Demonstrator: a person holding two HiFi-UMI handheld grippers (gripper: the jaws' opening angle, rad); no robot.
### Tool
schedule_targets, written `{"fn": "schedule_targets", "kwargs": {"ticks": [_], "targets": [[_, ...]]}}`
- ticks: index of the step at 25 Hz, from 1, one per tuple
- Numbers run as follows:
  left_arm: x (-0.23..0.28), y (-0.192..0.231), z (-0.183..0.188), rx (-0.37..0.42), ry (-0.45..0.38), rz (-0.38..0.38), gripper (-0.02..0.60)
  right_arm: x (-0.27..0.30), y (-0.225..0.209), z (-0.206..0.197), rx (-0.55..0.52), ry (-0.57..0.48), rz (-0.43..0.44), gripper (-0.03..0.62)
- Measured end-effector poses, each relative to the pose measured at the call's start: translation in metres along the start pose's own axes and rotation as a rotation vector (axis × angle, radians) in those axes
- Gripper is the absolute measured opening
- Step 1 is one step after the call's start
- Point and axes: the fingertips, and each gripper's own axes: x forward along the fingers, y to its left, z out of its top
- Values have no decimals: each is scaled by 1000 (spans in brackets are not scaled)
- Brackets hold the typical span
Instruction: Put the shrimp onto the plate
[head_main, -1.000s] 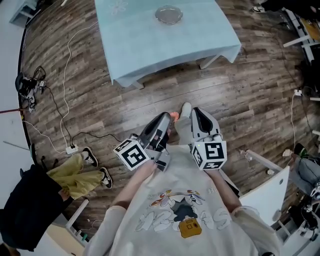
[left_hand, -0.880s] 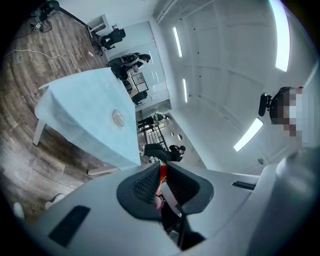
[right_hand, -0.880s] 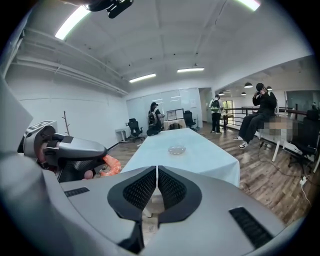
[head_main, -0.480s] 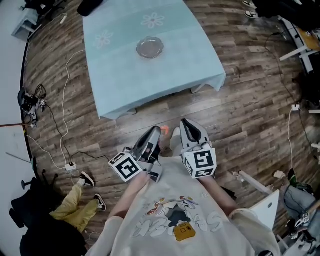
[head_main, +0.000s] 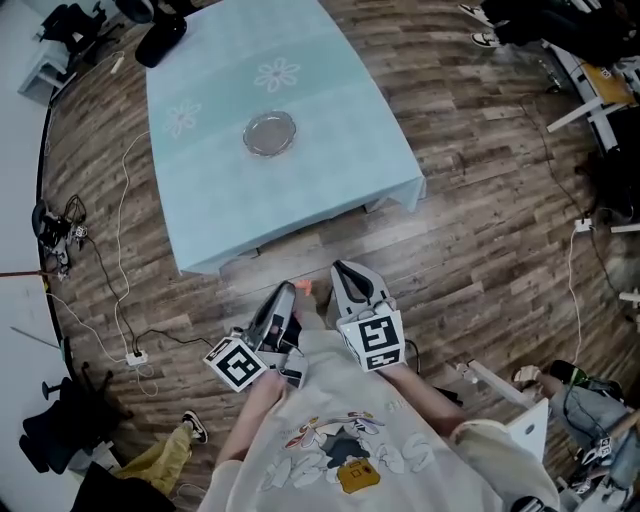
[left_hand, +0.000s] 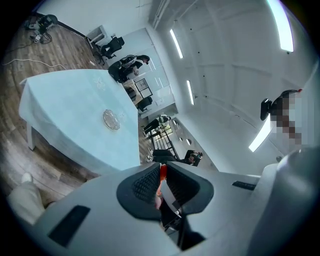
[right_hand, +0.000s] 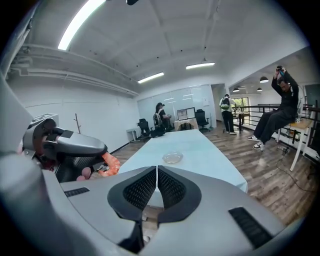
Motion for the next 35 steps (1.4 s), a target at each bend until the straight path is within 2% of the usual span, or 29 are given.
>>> {"fn": "schedule_targets", "kwargs": {"ticks": [8, 13, 21, 28, 35], "targets": [[24, -6, -1, 14, 48, -15, 44, 3, -14, 1, 13, 1, -5, 28], [42, 1, 16, 2, 53, -31, 44, 20, -20, 10, 18, -8, -11, 28], [74, 33, 81, -30, -5, -41, 44, 80, -19, 37, -24, 2, -5, 28], [107, 51, 154, -64, -2, -72, 45, 151, -12, 88, -77, -7, -23, 28], [129, 86, 196, -78, 53, -106, 44, 207, -3, 100, -63, 8, -53, 28]]}}
